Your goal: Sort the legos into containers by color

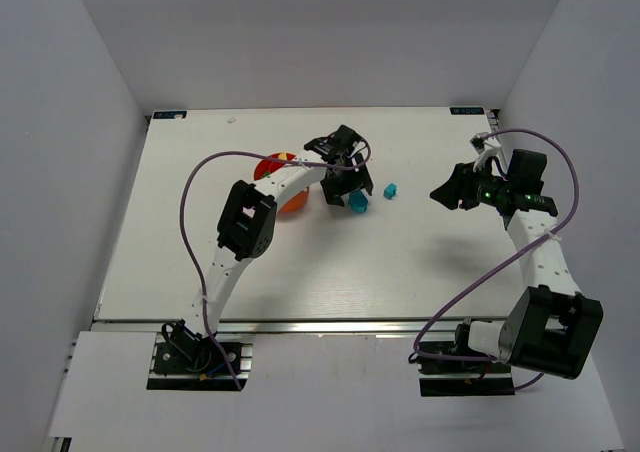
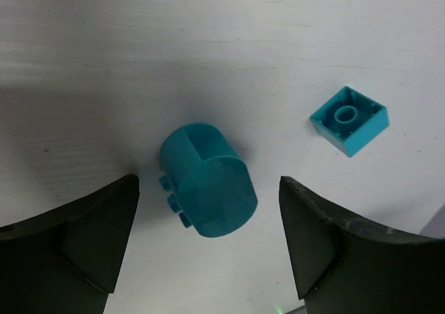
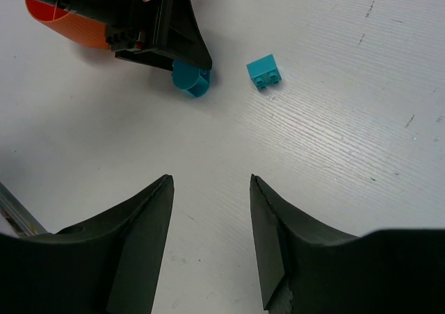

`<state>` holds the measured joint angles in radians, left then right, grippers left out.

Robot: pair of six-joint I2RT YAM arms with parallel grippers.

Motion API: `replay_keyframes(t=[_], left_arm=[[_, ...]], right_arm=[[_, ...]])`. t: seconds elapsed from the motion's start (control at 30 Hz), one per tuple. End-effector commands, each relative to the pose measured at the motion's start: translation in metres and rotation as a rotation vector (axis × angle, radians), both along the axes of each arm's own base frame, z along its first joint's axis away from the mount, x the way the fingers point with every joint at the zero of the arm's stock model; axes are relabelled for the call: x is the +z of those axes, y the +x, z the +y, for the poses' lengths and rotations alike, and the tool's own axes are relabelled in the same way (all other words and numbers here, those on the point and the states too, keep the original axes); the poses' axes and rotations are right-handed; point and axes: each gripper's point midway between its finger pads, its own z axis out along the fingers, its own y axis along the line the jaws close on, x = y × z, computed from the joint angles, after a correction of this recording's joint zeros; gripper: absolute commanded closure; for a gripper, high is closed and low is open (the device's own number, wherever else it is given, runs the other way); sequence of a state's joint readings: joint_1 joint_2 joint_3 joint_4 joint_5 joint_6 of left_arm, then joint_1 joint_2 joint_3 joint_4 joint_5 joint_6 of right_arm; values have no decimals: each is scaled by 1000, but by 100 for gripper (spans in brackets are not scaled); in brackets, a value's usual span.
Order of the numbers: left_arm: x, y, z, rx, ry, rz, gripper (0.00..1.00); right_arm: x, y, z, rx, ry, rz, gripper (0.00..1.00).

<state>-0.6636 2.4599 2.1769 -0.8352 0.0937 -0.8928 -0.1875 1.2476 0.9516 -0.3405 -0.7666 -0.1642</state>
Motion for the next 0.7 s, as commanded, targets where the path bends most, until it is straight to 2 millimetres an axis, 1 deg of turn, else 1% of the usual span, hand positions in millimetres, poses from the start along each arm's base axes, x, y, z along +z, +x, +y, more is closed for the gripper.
replay_keyframes(t=[0.0,0.03,0.17,0.2,0.4,0.43,0.5,0.53,0.63,0.67], left_arm=[[15,4,-10,0,-33,-21,9],[12,5,-10,0,-31,-18,9],[10,5,-10,-5,-31,-20,14],[11,5,-10,-10,-31,-21,17],[7,-1,-12,-43,-40,-3,28],[6,-2,-12,-51,-40,1,34],[3,-6,-13,-69,-45,16,39],[1,-9,-12,-79,-43,21,44],[4,-14,-13,-117,-59,24,52],[-1,-18,-12,-130,-57,32,58]], right_arm=[[17,1,2,14,-1,-70,46],[18,1,2,14,-2,-73,46],[19,1,1,12,-5,-78,46],[18,1,2,13,-5,-77,46],[21,0,2,15,-4,-85,46],[21,0,2,16,-5,-87,46],[21,0,1,13,-5,-89,46],[21,-1,2,15,-3,-85,46],[21,-1,2,16,-1,-86,47],[20,-1,2,16,2,-82,47]])
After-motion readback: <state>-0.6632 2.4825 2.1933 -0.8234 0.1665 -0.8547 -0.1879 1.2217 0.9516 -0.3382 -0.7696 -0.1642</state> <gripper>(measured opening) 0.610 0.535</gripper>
